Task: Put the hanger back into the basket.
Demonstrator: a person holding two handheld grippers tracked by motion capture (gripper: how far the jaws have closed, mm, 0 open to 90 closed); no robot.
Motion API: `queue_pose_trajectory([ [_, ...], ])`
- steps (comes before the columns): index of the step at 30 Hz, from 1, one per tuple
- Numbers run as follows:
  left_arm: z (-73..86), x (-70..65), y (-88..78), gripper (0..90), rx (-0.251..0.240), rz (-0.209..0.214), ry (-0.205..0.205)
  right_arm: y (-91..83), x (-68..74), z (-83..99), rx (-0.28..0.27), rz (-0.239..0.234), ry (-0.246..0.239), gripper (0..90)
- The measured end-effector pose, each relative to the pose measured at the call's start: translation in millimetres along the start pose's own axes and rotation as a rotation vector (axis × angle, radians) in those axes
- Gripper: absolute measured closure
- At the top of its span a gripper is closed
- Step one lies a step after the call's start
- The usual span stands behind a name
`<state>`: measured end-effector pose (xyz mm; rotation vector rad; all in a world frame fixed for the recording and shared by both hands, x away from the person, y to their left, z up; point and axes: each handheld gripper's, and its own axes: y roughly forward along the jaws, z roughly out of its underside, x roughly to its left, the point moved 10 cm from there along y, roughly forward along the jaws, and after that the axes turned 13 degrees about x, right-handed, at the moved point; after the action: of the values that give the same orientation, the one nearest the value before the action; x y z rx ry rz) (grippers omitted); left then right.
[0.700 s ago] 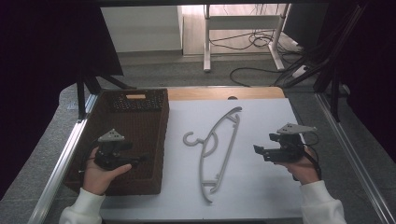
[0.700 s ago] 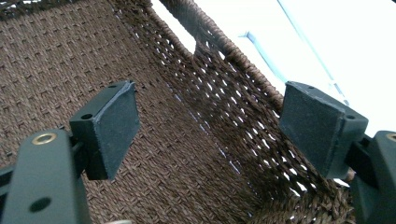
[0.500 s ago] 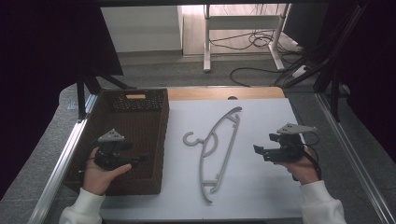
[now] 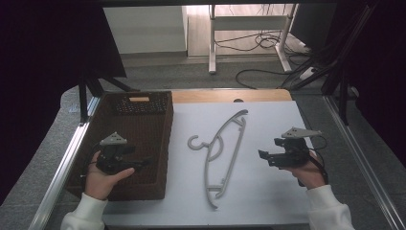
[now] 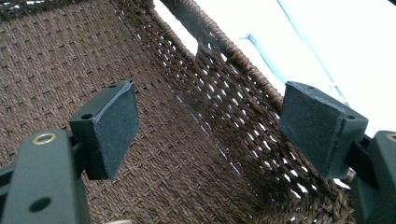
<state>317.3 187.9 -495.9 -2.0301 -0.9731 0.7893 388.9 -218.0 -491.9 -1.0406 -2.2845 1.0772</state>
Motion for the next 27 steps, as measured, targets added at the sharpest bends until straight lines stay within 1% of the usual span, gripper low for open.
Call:
queue_pose_trajectory([
  [5, 1.7, -1.3, -1.7, 20.1, -0.007, 0.002, 0.001, 2.9, 3.8, -0.8, -0.001, -0.002, 0.000, 20.7],
  [6, 1.9, -1.4, -1.3, 20.1, -0.005, 0.003, 0.007, 5.2, 6.9, 0.8, 0.009, 0.005, -0.011, 20.6],
  [8, 2.1, -1.3, -0.7, 20.1, -0.002, 0.002, 0.010, 6.2, 8.3, 1.8, 0.016, 0.011, -0.017, 20.7],
  [13, 1.3, -1.7, -0.2, 20.1, 0.000, 0.001, 0.012, 7.3, 9.8, 4.5, 0.031, 0.012, -0.013, 24.0],
  [15, 0.4, -2.3, -0.2, 20.0, 0.001, -0.001, 0.018, 6.8, 10.3, 5.1, 0.030, 0.016, -0.002, 25.2],
  [19, -1.0, -5.2, -1.7, 20.0, -0.004, 0.003, 0.028, 6.2, 14.5, 5.0, 0.036, 0.013, 0.011, 26.5],
  [22, -0.7, -4.9, -1.4, 20.0, -0.002, 0.003, 0.029, 8.0, 18.7, 4.4, 0.046, 0.008, 0.010, 27.3],
  [23, 0.0, -4.2, -1.3, 19.9, -0.001, 0.004, 0.026, 11.2, 23.1, 2.6, 0.053, -0.002, 0.005, 28.2],
  [25, 0.5, -3.7, -1.6, 20.0, -0.001, 0.005, 0.023, 12.6, 24.7, 2.0, 0.057, -0.006, 0.004, 28.5],
  [27, 0.7, -3.3, -3.0, 19.9, -0.005, 0.004, 0.020, 19.9, 30.3, -0.6, 0.073, -0.017, -0.010, 29.4],
])
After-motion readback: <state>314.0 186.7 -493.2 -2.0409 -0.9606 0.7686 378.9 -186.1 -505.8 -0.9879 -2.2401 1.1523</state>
